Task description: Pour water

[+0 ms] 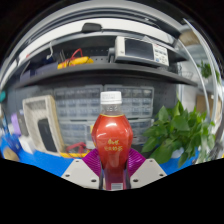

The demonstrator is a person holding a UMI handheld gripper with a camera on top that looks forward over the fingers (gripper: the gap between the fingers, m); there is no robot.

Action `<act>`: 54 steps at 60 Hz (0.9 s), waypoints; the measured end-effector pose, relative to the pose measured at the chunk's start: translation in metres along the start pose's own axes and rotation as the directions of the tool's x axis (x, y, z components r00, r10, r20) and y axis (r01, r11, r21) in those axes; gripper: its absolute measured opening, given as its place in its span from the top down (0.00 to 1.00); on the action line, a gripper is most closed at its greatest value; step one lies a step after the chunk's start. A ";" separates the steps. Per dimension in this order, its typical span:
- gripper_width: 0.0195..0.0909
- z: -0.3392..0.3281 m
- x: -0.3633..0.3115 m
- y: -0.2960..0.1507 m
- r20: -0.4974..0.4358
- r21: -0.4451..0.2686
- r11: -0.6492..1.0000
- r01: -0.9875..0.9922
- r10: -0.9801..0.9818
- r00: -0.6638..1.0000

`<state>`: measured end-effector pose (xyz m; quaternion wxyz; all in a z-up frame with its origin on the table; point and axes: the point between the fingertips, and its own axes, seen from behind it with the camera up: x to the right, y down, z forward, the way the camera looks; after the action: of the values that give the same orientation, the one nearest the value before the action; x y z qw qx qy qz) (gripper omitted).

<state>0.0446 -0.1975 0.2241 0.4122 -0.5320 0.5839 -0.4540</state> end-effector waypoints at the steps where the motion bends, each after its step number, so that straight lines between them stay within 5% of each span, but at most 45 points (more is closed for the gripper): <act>1: 0.84 0.002 0.008 0.004 -0.011 -0.003 1.000 0.031 -0.031 0.999; 24: 0.84 0.052 0.071 0.122 -0.006 -0.100 0.994 0.054 -0.055 0.998; 26: 0.74 0.053 0.072 0.131 0.001 -0.111 0.993 0.052 -0.052 0.999; 28: 0.81 0.049 0.073 0.127 -0.001 -0.059 0.998 0.034 -0.034 0.999; 39: 0.77 0.037 0.077 0.128 0.001 0.021 0.999 -0.040 0.040 0.999; 40: 0.70 0.036 0.077 0.128 0.003 0.025 0.999 -0.036 0.036 0.999; 48: 0.61 0.037 0.076 0.132 0.014 0.006 1.000 -0.029 0.029 0.999; 54: 0.27 0.038 0.078 0.160 0.010 -0.104 0.995 -0.011 0.012 1.000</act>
<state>0.0343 -0.2751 0.0599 0.3895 -0.5518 0.6076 -0.4179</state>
